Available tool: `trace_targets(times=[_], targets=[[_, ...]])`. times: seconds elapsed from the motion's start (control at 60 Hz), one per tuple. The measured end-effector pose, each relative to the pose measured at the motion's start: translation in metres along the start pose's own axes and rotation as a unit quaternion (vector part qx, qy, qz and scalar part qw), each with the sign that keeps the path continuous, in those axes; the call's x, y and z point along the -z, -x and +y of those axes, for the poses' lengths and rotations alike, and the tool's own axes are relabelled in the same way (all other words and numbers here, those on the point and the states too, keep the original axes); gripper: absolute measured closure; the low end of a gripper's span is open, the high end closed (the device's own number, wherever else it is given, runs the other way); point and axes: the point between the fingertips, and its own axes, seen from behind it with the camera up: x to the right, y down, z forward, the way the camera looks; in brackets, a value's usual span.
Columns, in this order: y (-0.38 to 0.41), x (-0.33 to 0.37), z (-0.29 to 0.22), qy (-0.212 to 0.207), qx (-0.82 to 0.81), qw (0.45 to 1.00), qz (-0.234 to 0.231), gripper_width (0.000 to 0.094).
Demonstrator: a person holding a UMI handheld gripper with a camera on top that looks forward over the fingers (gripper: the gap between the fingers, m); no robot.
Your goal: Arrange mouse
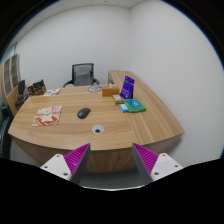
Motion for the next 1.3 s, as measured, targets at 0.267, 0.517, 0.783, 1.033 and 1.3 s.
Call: trace_targets(times=[0.267,0.517,0.783,1.033,1.3], targets=[[0.036,-0.008,0.002,0.0,0.003,1.0,-0.018,0.0069],[0.088,-0.021,0.008,0.007,0.0,0.999,-0.031,0.007],[0.162,-0.047,0.0,0.012,0.015,0.998,-0.058,0.0066],[0.203,-0.09,-0.018,0.01,0.028,0.998,-0.064,0.0069],[0.216,-0.17,-0.037,0.0,0.022,0.998,-0.058,0.0068]])
